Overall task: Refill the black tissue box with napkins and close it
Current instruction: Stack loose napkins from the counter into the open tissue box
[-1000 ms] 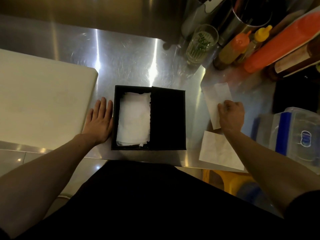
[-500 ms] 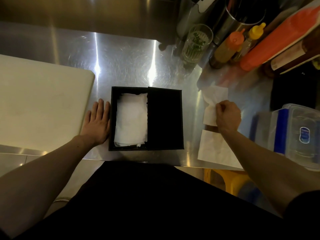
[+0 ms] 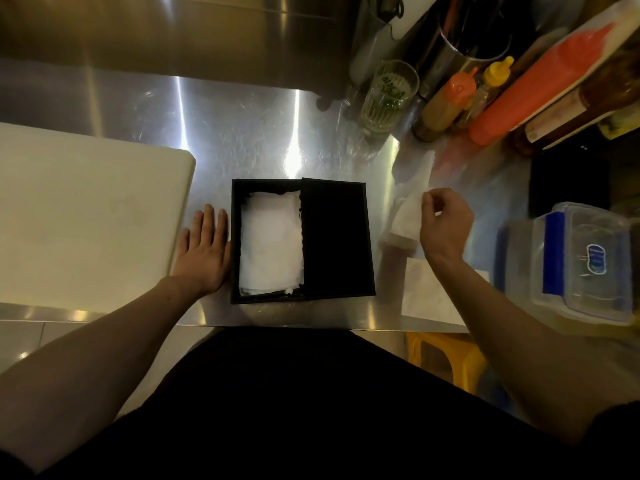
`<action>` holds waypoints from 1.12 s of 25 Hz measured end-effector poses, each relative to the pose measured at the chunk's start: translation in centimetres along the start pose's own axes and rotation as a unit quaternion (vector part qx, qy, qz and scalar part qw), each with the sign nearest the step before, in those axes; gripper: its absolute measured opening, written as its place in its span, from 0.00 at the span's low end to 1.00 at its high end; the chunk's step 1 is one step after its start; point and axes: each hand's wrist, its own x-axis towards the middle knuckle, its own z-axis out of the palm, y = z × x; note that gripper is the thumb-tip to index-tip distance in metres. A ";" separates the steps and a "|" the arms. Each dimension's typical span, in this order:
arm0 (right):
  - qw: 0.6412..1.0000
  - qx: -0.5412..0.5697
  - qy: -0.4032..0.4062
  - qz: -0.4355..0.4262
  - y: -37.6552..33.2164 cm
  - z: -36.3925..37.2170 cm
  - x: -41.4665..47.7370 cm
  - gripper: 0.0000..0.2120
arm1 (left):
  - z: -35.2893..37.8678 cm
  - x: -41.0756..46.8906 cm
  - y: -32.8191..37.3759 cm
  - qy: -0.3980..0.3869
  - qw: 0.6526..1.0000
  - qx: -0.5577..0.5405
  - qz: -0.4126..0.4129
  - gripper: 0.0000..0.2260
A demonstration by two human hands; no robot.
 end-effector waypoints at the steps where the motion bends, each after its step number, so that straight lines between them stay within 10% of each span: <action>1: 1.000 0.013 0.011 -0.018 -0.9 -0.1 -0.2 0.07 | 0.0 -0.1 0.0 -0.001 1.000 -0.002 -0.001 0.35; 17: 0.984 0.081 -0.038 -0.151 -17.6 0.9 -9.9 0.04 | 0.9 0.5 -0.7 0.018 0.998 -0.061 0.014 0.28; 28: 0.973 -0.056 -0.202 -0.097 -16.5 9.2 -12.0 0.09 | 0.6 0.4 -0.9 0.022 0.997 -0.075 0.018 0.28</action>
